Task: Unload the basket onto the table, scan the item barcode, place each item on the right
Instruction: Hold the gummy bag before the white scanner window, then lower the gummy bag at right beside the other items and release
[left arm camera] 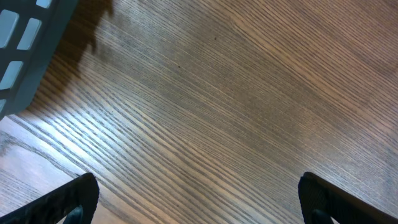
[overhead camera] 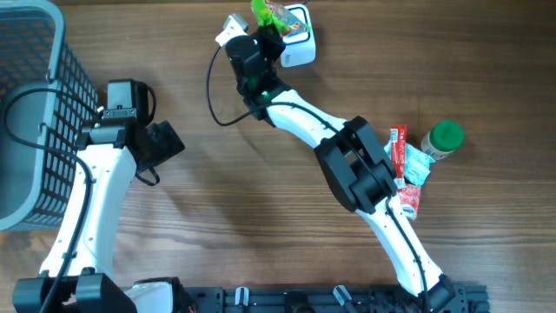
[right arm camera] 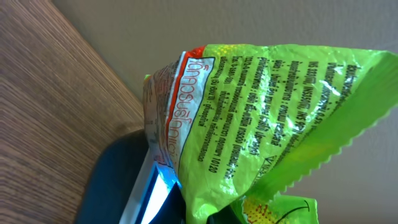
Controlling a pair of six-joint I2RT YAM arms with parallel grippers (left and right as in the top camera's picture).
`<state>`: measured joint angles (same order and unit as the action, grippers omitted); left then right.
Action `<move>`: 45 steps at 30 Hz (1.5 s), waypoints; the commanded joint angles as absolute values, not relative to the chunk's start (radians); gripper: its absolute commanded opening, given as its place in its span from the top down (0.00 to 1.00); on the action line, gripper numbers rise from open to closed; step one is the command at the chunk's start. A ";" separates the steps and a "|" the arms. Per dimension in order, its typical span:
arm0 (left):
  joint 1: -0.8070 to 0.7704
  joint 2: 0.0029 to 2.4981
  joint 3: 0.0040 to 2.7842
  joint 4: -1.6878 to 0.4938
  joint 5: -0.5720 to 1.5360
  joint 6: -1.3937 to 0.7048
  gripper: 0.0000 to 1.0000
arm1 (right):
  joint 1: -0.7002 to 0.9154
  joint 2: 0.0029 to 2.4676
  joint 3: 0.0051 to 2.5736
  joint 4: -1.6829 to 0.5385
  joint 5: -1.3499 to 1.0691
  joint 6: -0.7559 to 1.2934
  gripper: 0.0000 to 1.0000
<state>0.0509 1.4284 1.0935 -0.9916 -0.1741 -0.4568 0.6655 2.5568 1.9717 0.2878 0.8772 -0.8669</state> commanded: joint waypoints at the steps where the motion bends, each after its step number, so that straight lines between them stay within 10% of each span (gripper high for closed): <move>1: 0.056 1.425 1.107 -0.992 -0.172 -0.449 0.00 | 0.664 2.557 1.986 0.292 0.914 -0.805 0.96; 11: 0.056 1.425 1.108 -0.992 -0.172 -0.449 0.00 | 0.658 2.334 1.986 0.164 0.921 -0.717 0.96; 21: 0.056 1.425 1.108 -0.992 -0.172 -0.449 0.00 | 0.570 2.000 1.986 -0.868 0.393 0.039 0.96; 27: 0.056 1.425 1.107 -0.992 -0.172 -0.449 0.00 | 0.400 1.999 1.934 -1.265 -0.056 0.049 0.96; 45: 0.056 1.425 1.107 -0.992 -0.172 -0.449 0.00 | 0.182 1.999 1.398 -1.036 -0.023 0.070 0.96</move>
<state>0.0509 1.4284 1.0935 -0.9916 -0.1738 -0.4568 0.1841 1.9957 1.4368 -1.0626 -0.0326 0.0448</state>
